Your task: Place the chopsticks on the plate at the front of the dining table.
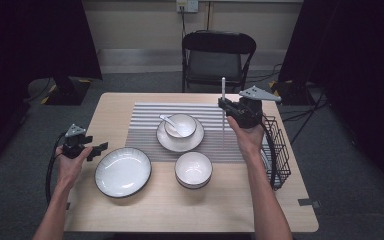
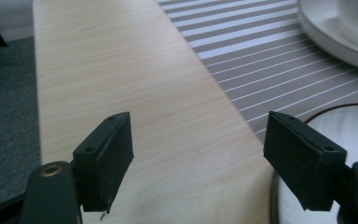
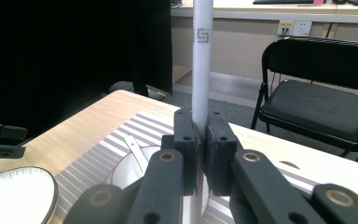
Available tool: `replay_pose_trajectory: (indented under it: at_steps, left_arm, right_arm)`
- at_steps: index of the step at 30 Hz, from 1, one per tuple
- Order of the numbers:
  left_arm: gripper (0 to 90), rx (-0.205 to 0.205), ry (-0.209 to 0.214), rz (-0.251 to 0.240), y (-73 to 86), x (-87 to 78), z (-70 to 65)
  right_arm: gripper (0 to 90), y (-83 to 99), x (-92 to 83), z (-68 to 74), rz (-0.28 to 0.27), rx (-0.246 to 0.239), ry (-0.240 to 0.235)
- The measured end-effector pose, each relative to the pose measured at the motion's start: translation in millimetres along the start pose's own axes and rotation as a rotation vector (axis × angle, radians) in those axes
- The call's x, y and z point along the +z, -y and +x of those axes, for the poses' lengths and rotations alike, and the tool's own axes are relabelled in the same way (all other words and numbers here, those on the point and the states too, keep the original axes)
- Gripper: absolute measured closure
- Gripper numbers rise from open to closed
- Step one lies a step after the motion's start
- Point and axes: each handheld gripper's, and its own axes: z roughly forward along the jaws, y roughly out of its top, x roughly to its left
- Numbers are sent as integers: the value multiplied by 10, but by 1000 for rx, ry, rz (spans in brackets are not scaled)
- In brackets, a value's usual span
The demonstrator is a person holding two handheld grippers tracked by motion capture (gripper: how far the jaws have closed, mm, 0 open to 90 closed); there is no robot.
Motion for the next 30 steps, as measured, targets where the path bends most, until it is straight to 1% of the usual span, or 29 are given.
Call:
replay_pose_trajectory:
  at_steps: [1,2,4,6,7,10,12,13,14,15,17,18,19,20,21,22,24,25,28,30]
  left_arm:
    - [235,0,0,0,0,0,0]
    - [237,16,-10,-18,-47,-24,-64]
    - [230,29,9,-29,-83,-42,-106]
    - [224,57,11,-35,-113,-65,-165]
    - [224,57,11,-35,-113,-65,-165]
    - [224,57,39,-42,-139,-65,-229]
    - [223,67,56,-40,-159,-66,-263]
    - [219,76,50,-41,-169,-71,-275]
    - [220,75,56,-46,-186,-76,-304]
    - [220,83,63,-43,-201,-85,-327]
    - [219,102,71,-54,-224,-99,-381]
    - [220,102,71,-54,-224,-99,-381]
    - [219,121,95,-61,-258,-106,-457]
    - [218,126,103,-67,-275,-108,-488]
    - [209,131,109,-63,-288,-116,-508]
    - [207,131,109,-63,-288,-116,-508]
    - [208,142,128,-72,-317,-118,-576]
    - [207,167,130,-71,-339,-127,-641]
    - [207,172,157,-81,-358,-113,-719]
    - [207,175,162,-81,-364,-107,-743]
  right_arm:
    - [853,2,7,12,1,1,-4]
    - [853,8,20,28,-2,1,-9]
    - [854,15,43,53,4,-7,-14]
    - [853,17,60,78,2,-6,-21]
    - [853,16,67,92,2,-7,-23]
    - [853,15,89,131,3,-14,-35]
    - [853,13,102,152,0,-11,-41]
    - [853,13,109,163,-2,-10,-46]
    - [853,13,115,172,-3,-10,-47]
    - [853,13,123,186,-2,-9,-50]
    - [853,17,137,203,-4,-10,-54]
    - [853,17,137,203,-4,-10,-54]
    - [853,20,157,224,-1,-9,-59]
    - [853,19,166,234,-2,-9,-61]
    - [853,17,172,244,-2,-11,-65]
    - [853,17,172,244,-2,-11,-65]
    - [853,5,190,278,-3,-15,-72]
    - [853,2,194,288,-3,-17,-74]
    - [853,1,206,313,-5,-17,-82]
    - [853,3,218,327,-6,-17,-84]
